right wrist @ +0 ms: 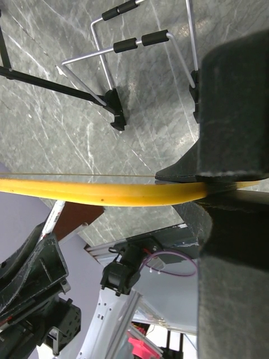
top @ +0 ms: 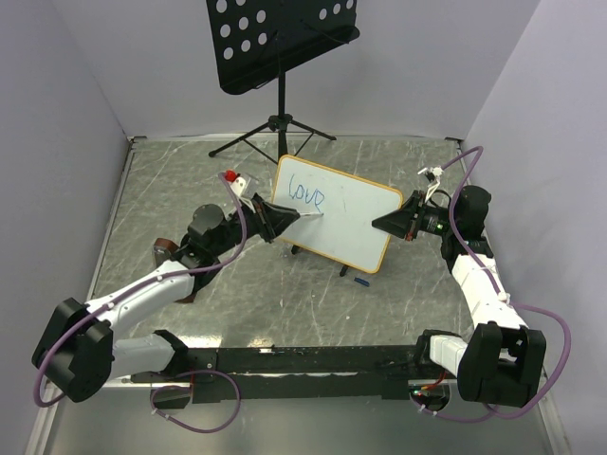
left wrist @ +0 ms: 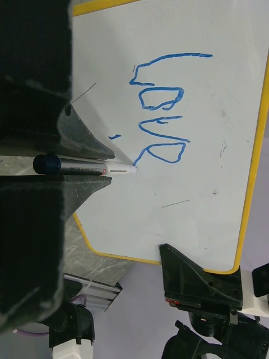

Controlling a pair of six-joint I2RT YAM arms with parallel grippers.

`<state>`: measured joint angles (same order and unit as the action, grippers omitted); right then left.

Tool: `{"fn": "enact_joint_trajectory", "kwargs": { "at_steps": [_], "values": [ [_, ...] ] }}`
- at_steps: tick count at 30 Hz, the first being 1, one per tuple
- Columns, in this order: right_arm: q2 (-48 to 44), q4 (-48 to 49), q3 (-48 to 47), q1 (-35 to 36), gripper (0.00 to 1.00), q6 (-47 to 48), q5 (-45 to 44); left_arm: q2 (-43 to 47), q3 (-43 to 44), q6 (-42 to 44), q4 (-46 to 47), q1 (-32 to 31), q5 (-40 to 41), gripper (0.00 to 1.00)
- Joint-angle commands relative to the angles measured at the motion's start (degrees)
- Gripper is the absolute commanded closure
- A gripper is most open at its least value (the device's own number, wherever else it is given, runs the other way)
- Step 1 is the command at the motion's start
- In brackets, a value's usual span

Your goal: Write a sentence on the whiteboard

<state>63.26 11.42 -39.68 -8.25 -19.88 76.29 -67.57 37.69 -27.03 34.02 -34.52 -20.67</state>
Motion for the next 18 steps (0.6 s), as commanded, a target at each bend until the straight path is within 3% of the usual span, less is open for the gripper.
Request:
{"fn": "enact_joint_trajectory", "kwargs": {
  "at_steps": [1, 18],
  "values": [
    [-0.8, 4.4, -0.5, 0.3, 1.0, -0.2, 5.5, 0.1, 2.9, -1.4, 3.8, 0.2, 0.1, 0.99],
    [-1.0, 4.2, -0.5, 0.3, 1.0, -0.1, 5.4, 9.1, 3.6, -8.9, 6.9, 1.0, -1.4, 0.99]
  ]
}}
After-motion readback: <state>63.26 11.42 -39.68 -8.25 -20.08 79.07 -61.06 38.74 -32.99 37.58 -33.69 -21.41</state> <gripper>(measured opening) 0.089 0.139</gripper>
